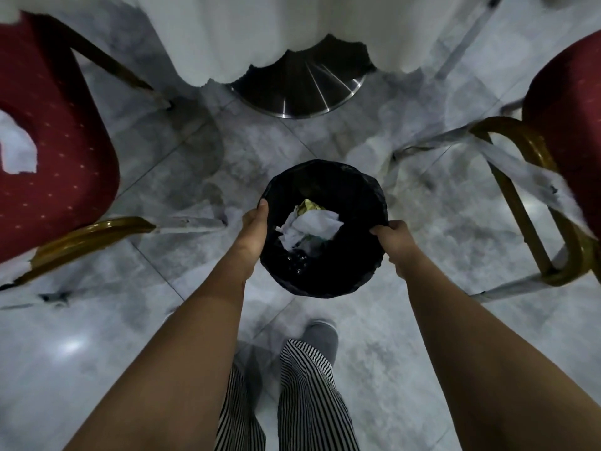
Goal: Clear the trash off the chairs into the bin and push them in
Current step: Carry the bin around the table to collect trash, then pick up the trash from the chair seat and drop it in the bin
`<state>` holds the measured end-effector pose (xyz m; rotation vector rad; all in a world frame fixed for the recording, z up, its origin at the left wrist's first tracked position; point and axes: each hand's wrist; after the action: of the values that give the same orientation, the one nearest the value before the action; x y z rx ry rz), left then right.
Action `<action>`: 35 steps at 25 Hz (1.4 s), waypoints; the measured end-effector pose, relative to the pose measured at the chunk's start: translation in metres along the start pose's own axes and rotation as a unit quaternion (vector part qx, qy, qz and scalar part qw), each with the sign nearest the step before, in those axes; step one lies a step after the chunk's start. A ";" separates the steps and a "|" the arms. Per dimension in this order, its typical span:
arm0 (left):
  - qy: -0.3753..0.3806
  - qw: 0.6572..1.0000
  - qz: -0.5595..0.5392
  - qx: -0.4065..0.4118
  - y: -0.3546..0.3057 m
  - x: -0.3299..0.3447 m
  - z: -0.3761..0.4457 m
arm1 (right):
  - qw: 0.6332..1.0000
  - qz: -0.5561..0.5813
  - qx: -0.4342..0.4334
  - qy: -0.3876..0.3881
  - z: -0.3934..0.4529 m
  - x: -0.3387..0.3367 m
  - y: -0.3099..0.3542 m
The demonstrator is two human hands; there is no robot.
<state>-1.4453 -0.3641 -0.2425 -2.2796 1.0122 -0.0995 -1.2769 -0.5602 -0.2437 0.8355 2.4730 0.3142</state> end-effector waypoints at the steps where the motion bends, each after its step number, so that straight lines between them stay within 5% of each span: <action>1: 0.006 1.000 -0.006 0.006 0.000 0.000 -0.002 | 1.000 0.005 -0.007 0.003 0.001 0.002 0.000; 6: 0.001 1.000 -0.001 0.011 0.002 -0.003 -0.016 | 0.998 -0.044 -0.036 -0.027 0.003 0.016 -0.025; 10: -0.025 0.995 0.038 0.092 -0.019 -0.019 -0.070 | 0.986 -0.141 -0.065 -0.059 -0.085 0.029 0.007; 20: -0.205 0.956 0.082 0.193 -0.079 -0.182 -0.171 | 0.953 -0.222 -0.206 -0.005 -0.248 0.133 0.112; 29: -0.376 0.915 0.053 0.134 -0.098 -0.342 -0.152 | 0.938 -0.207 -0.275 0.039 -0.309 0.282 0.215; 35: -0.343 0.938 0.035 0.034 -0.099 -0.421 -0.105 | 0.899 -0.299 -0.319 -0.007 -0.306 0.366 0.274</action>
<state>-1.7095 -0.0783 -0.0270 -1.9715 0.6914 0.6393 -1.5527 -0.1360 -0.0276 -0.1944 2.2393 0.8136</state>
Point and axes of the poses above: each hand's wrist, its own z-axis towards the middle knuckle, its own x-axis out of the palm, y = z × x, and after that the axes turned 6 degrees about x, right-handed
